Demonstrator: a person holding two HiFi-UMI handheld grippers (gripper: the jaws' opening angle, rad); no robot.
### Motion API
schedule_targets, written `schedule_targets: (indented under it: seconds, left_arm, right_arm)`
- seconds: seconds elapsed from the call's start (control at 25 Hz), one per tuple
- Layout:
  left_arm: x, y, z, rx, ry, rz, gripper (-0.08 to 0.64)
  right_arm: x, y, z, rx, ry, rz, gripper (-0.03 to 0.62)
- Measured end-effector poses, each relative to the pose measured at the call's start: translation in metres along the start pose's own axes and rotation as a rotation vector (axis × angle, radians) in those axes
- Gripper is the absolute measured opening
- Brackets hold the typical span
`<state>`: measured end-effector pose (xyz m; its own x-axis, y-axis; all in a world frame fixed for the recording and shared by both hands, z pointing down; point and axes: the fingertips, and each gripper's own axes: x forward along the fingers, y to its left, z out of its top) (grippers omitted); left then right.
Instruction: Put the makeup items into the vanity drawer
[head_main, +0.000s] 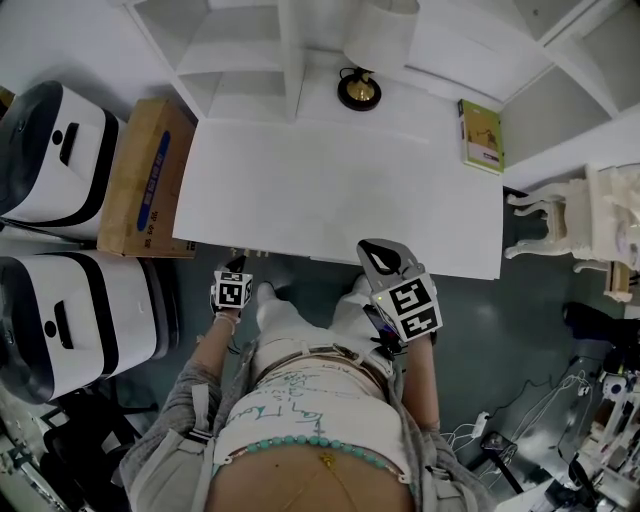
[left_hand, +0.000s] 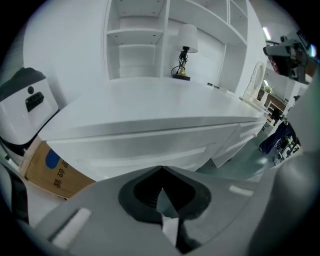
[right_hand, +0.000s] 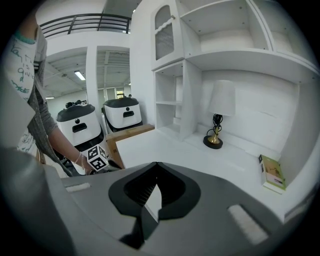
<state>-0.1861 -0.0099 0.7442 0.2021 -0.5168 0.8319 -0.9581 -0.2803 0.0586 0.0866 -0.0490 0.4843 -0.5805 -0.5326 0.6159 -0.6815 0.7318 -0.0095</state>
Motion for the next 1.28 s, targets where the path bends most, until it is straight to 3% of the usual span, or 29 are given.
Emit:
schedule_targets:
  seconds: [0.56, 0.92, 1.28]
  left_arm:
    - [-0.025, -0.038, 0.048, -0.004, -0.128, -0.061, 0.001]
    - [-0.035, -0.049, 0.062, -0.019, -0.127, -0.078, 0.001]
    - [-0.054, -0.070, 0.102, 0.003, -0.215, -0.126, 0.001]
  right_arm:
    - [-0.006, -0.006, 0.000, 0.029, -0.022, -0.018, 0.028]
    - [-0.008, -0.010, 0.000, 0.017, -0.018, -0.028, 0.029]
    - [-0.008, -0.012, 0.003, 0.013, -0.028, -0.029, 0.029]
